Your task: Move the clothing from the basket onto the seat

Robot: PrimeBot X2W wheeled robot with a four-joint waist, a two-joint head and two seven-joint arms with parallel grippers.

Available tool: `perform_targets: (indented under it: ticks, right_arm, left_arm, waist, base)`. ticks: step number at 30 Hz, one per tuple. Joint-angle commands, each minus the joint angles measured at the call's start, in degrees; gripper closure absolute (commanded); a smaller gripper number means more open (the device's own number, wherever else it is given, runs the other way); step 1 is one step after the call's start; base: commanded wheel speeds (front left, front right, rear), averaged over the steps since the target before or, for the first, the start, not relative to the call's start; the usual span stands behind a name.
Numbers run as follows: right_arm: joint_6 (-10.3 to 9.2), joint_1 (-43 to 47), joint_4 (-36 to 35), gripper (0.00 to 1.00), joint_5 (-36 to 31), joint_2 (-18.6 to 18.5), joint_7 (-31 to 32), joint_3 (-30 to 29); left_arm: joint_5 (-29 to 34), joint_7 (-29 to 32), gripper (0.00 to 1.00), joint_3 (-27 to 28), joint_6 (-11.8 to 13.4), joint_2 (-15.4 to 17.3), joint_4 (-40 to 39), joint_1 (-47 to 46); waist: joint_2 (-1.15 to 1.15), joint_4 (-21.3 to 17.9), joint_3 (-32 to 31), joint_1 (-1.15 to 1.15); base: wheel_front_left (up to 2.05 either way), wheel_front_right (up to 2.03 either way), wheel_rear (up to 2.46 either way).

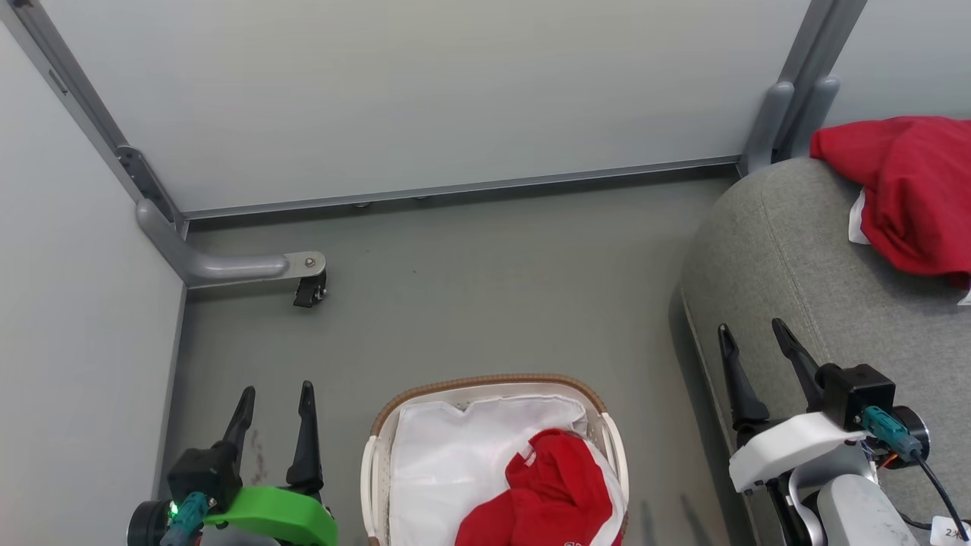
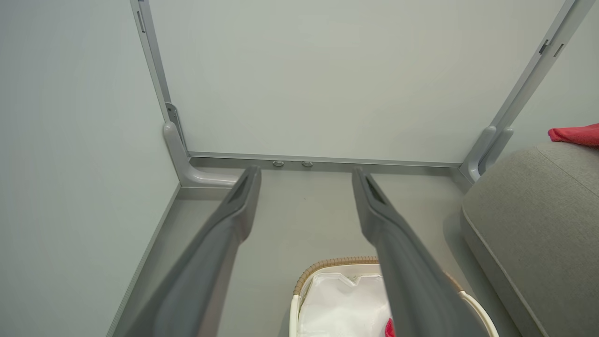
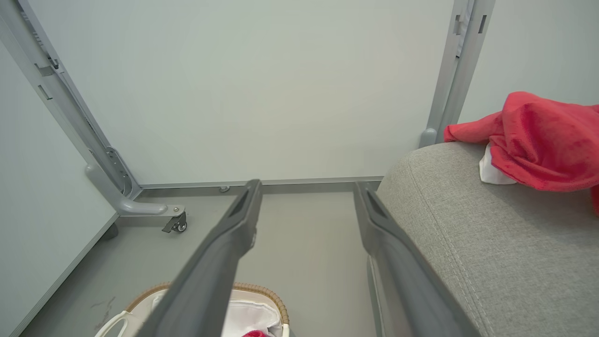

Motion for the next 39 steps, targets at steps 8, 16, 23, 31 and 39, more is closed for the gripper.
perform_targets:
  ticks: [8, 16, 23, 31, 39]
  right_arm:
    - [-0.08, -0.4, -0.5, 0.00, -0.2, -0.2, 0.0, -0.2]
    - [-0.08, -3.5, -2.2, 0.00, -1.3, -0.2, 0.0, -2.3]
    - [-0.08, -8.3, -4.6, 0.00, -2.8, -0.2, 0.0, -5.0]
    - [-0.08, -13.9, -6.8, 0.00, -1.4, -0.2, 0.0, -5.9]
    - [-0.08, -18.0, -9.0, 0.00, 1.6, -0.2, 0.0, -3.1]
  left_arm:
    - [0.7, -0.1, 0.00, -0.6, -0.2, 0.1, 0.3, -1.6]
    - [3.0, -0.1, 0.00, -4.1, -0.9, 0.1, 4.6, -7.3]
    - [5.1, -0.1, 0.00, -9.5, -1.6, 0.1, 11.1, -16.9]
    - [0.9, 0.3, 0.00, -24.3, -1.8, 0.2, 23.9, -27.2]
    - [-6.7, 1.7, 0.00, -38.5, -1.7, 0.2, 32.0, -35.2]
  waist:
    - [0.00, -0.1, 1.3, 0.00]
    - [0.00, -0.8, 6.1, 0.00]
    - [0.00, -3.5, 13.8, 0.00]
    - [0.00, -8.5, 24.4, 0.00]
    - [0.00, -13.6, 33.3, 0.00]
  base:
    - [0.00, 0.00, 0.00]
    - [0.00, 0.00, 0.00]
    - [0.00, 0.00, 0.00]
    - [0.00, 0.00, 0.00]
    - [0.00, 0.00, 0.00]
